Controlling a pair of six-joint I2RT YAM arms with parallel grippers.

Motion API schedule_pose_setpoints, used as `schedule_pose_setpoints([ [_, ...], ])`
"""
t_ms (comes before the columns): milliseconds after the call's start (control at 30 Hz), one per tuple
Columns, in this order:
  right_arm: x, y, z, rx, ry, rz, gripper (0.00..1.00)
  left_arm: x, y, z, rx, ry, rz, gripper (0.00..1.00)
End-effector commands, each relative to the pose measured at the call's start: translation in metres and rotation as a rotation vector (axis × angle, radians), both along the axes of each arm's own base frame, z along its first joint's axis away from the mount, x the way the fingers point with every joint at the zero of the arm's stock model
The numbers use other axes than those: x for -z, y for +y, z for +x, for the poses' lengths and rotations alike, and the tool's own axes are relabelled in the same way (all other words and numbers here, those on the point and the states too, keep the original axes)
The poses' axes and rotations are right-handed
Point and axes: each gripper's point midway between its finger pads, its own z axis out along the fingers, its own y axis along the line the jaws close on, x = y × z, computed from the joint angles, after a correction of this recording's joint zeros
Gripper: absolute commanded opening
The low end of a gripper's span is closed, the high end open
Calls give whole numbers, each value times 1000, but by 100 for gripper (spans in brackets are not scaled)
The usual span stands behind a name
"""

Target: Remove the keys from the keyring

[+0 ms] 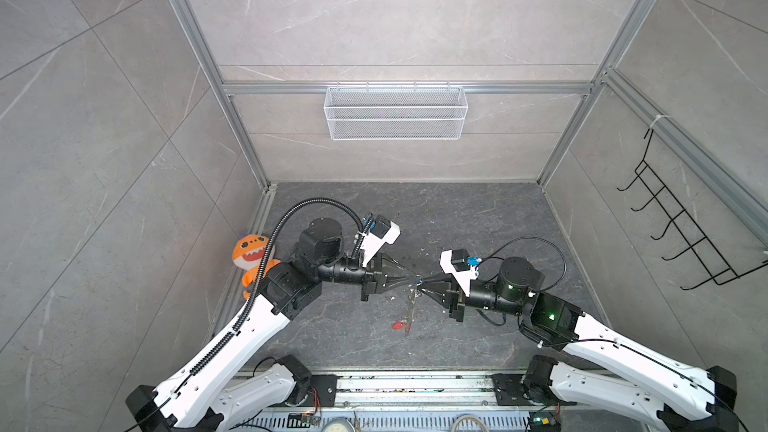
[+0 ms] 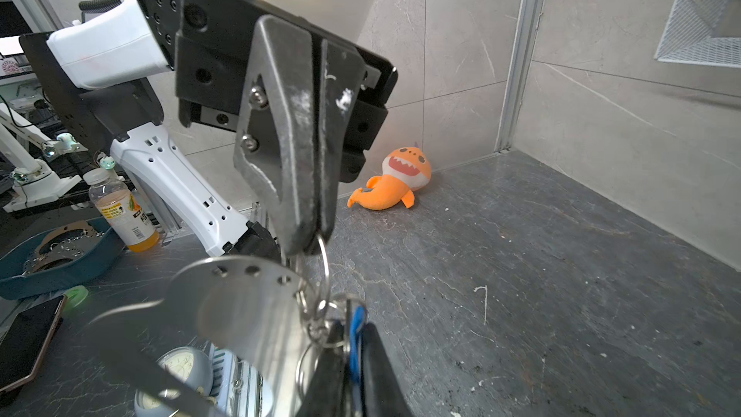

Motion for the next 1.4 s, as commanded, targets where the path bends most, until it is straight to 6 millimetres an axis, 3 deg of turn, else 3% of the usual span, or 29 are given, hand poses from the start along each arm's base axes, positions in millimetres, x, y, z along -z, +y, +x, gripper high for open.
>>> schedule_pose_setpoints([
  [0, -7, -3, 2, 40, -32, -13, 7, -25, 3, -5, 3, -61, -88, 0],
  [200, -1, 1, 0, 58, -51, -59, 0, -29, 4, -6, -8, -75, -107, 0],
  [367, -1, -4, 0, 102, -67, -63, 0, -26, 7, -8, -11, -85, -95, 0],
  [600, -20, -17, 0, 155, -107, -31, 0, -22, 11, -14, 2, -92, -86, 0],
  [833, -34, -16, -4, 139, -125, -12, 0, -21, 11, -17, 16, -92, -86, 0],
  [1100, -21, -12, -6, 127, -98, -34, 0, -30, 17, -20, -1, -127, -111, 0],
  [1367, 7, 12, -14, 56, -30, -82, 0, -41, 19, -22, -15, -163, -176, 0],
])
